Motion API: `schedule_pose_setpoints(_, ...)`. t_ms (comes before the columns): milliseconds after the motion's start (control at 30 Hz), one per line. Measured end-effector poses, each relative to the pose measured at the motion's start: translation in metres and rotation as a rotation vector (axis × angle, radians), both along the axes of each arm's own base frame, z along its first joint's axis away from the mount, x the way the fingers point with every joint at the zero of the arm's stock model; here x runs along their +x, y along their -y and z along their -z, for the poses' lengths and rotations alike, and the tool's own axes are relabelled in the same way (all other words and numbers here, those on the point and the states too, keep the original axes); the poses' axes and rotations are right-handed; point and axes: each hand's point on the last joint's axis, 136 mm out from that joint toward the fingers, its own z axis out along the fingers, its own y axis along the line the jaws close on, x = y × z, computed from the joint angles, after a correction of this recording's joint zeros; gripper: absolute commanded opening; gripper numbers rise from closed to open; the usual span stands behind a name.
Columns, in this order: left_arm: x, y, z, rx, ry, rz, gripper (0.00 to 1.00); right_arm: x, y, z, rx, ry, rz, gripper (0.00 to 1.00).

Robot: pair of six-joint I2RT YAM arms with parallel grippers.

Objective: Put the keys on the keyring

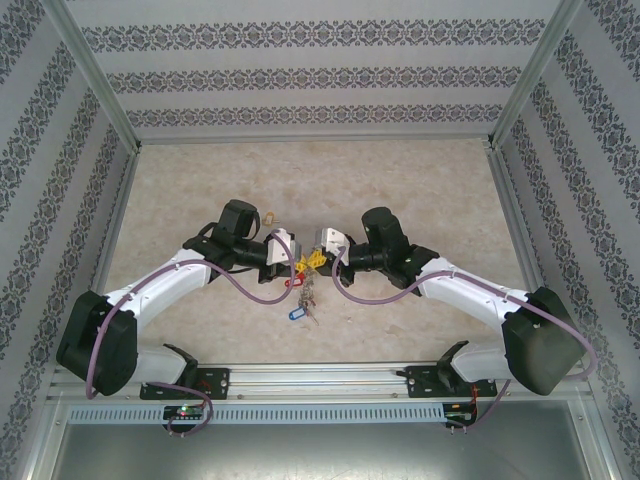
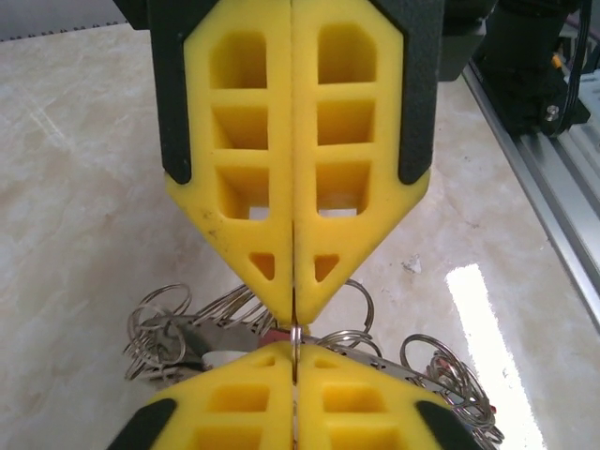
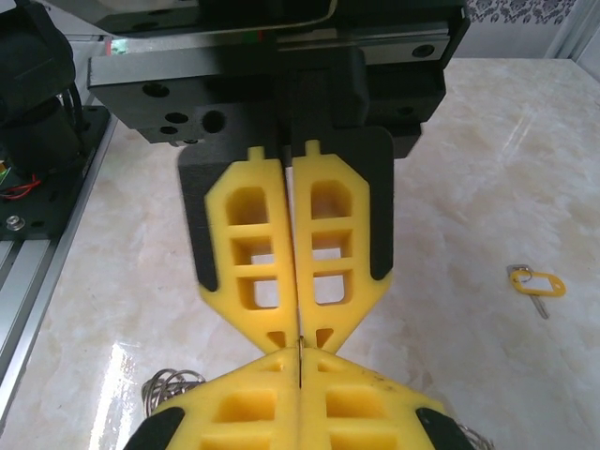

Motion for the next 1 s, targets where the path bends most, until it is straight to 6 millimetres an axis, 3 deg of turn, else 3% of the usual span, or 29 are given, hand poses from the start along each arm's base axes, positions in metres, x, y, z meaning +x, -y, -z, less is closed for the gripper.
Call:
schedule_pose_setpoints(233,0.003,0.001,0.0,-0.01,-0.009,-0.014,0.0,0.001,0.0,0.001,-0.003,0.0,0.005,0.0)
schedule_pose_setpoints(400,0.005,0.002,0.004,-0.011,-0.005,-0.031,0.0,0.003,0.003,0.004,-0.02,0.003,0.014,0.28)
schedule_pose_setpoints(567,0.005,0.0,0.008,-0.003,-0.01,-0.055,0.0,0.011,0.02,-0.007,-0.007,0.033,0.058,0.41)
schedule_pose_setpoints(767,0.007,-0.001,0.004,-0.017,-0.021,-0.09,0.0,0.007,0.041,-0.021,0.023,0.072,0.107,0.42)
schedule_pose_setpoints(1000,0.008,-0.005,-0.013,-0.073,-0.045,-0.142,0.0,0.0,0.04,-0.003,-0.021,0.061,0.13,0.41)
